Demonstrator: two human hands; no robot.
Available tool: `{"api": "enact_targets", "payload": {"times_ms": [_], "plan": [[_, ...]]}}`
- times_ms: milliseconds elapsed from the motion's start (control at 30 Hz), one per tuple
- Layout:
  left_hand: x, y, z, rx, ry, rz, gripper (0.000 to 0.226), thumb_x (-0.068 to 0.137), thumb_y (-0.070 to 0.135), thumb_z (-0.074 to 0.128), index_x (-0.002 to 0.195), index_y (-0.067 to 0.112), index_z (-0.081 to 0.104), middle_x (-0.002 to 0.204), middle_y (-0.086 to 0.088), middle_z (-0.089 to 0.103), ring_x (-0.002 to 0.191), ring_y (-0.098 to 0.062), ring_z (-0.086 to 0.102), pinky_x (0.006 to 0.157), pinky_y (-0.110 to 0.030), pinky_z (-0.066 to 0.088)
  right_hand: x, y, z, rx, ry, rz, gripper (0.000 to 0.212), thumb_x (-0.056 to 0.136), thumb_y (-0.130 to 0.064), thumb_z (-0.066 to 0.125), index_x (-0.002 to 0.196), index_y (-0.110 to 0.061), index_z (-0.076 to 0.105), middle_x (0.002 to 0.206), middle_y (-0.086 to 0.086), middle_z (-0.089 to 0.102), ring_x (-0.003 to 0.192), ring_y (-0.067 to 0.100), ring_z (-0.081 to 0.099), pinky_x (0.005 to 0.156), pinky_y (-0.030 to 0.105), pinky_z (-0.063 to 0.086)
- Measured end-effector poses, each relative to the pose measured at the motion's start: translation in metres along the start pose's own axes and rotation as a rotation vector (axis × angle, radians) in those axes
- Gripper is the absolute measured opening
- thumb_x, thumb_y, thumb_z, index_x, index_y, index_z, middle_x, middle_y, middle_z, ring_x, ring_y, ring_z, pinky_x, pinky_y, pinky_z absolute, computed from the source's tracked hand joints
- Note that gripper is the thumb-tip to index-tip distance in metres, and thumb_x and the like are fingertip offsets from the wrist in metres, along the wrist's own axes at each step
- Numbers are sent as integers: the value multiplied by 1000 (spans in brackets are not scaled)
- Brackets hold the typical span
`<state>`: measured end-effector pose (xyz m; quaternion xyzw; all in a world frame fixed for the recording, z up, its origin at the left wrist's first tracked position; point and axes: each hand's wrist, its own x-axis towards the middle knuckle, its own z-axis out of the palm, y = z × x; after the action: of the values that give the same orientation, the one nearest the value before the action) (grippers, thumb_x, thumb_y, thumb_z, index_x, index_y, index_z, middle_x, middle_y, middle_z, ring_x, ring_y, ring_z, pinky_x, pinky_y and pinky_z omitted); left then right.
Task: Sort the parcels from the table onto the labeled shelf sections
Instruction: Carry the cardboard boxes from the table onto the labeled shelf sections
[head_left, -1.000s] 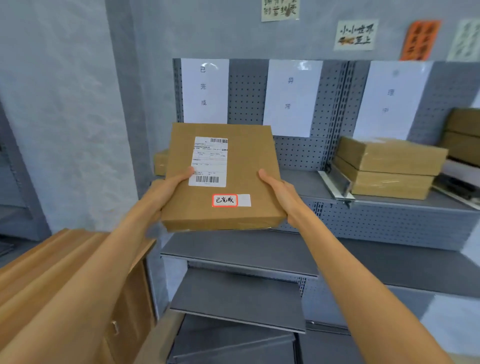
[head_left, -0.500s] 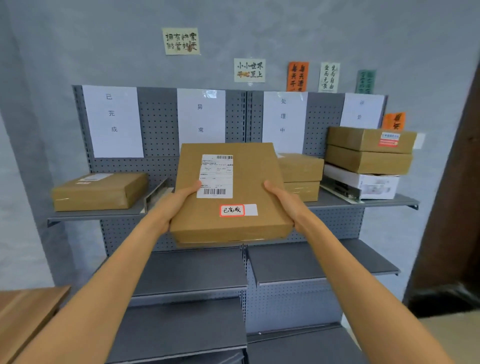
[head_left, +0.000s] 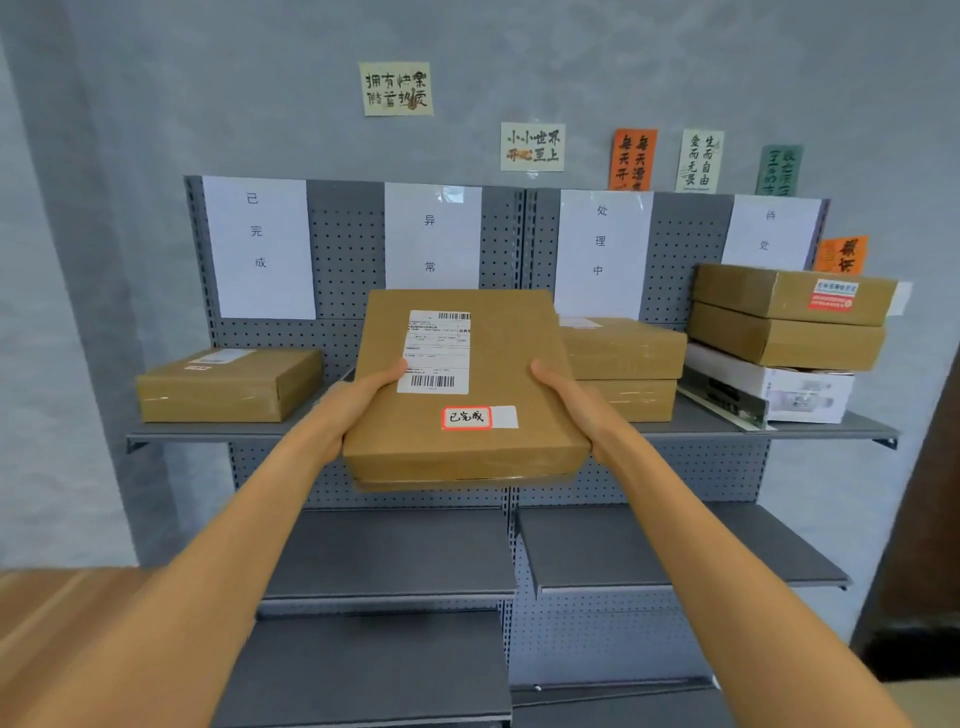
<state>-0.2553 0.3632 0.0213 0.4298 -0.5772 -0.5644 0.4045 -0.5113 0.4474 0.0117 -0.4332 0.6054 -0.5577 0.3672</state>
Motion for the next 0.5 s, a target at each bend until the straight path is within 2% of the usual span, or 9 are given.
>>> {"api": "enact_targets", "payload": {"times_ms": [133,200,333,400,500], "plan": [[11,0,-44,7,45,18,57,74,55,74,120,22,63,105,-2,74,95,-23,71,79,-35,56,18,-8,41,-1,-37,0,76,67,-68,71,123,-17,61,112,3,70,99,23,68,92,42,54],[15,0,-67,13,53,24,59,74,56,74,121,24,62,106,-2,74,96,-23,71,81,-36,57,26,-12,64,-2,-48,-11,71,71,-65,70,122,-16,61,111,3,70,99,24,68,95,44,52],[24,3,-113,14,84,29,46,79,54,70,115,26,64,102,-1,75,93,-23,71,83,-38,56,44,-22,112,-13,-84,-15,65,75,-61,70,120,-15,63,109,5,71,97,24,69,93,43,53],[31,5,-137,5,96,27,37,82,51,68,111,28,64,101,-1,75,92,-22,71,78,-36,56,55,-29,137,-19,-106,-14,60,78,-59,68,118,-14,63,108,5,71,95,23,69,89,40,55],[45,9,-177,6,105,-4,32,85,49,66,109,27,63,102,-3,73,88,-21,69,71,-33,55,68,-44,177,-29,-146,11,52,83,-55,65,117,-16,62,106,5,70,90,22,68,72,34,55]]}}
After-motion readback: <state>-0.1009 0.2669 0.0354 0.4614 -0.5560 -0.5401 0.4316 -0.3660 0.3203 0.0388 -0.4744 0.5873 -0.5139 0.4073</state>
